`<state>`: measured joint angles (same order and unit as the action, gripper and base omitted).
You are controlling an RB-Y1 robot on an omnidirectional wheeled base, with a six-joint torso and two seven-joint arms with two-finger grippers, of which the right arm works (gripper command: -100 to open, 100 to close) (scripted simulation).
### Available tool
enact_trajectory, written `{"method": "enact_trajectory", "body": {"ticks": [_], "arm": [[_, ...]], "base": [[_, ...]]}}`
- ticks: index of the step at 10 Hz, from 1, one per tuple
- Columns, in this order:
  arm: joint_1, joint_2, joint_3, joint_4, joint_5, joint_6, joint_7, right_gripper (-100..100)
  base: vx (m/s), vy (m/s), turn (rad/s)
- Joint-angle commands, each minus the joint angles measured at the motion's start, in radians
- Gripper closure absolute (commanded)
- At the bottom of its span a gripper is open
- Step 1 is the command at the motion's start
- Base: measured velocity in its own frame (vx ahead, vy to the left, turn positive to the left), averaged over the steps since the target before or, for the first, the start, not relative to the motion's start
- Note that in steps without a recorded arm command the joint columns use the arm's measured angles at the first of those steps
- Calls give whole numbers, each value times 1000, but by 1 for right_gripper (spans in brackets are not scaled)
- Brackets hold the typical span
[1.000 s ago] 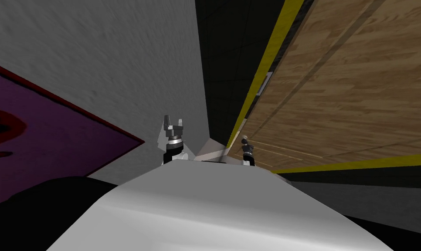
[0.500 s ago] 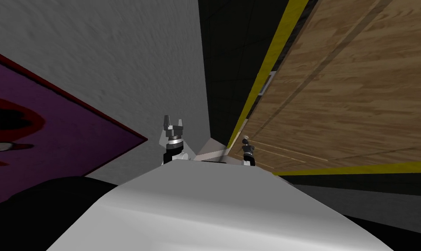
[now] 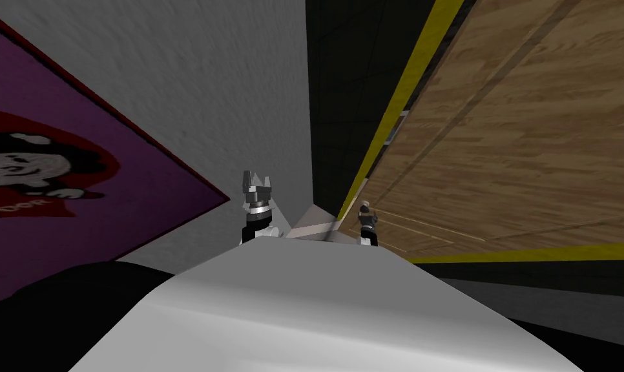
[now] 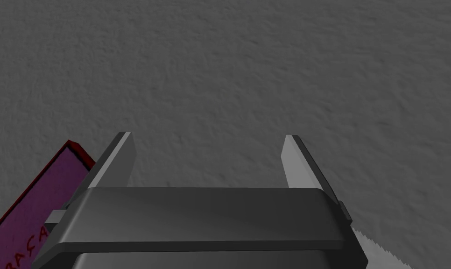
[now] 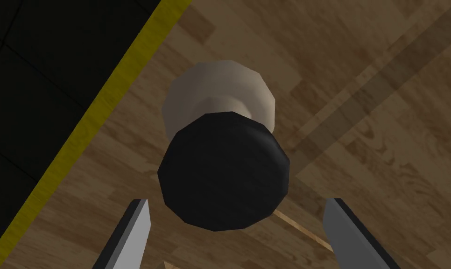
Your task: Pull the door open
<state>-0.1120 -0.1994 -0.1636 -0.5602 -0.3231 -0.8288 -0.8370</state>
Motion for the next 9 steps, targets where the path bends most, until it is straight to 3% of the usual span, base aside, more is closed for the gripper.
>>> {"method": "enact_trajectory", "body": {"ticks": [1,9], "arm": [[0,9,3,-12,-10,4,-30,-100],[-8,50,14,-44,-80,4,-233,-100]], "base": [[-110,48,76],[-93,-7,71]]}}
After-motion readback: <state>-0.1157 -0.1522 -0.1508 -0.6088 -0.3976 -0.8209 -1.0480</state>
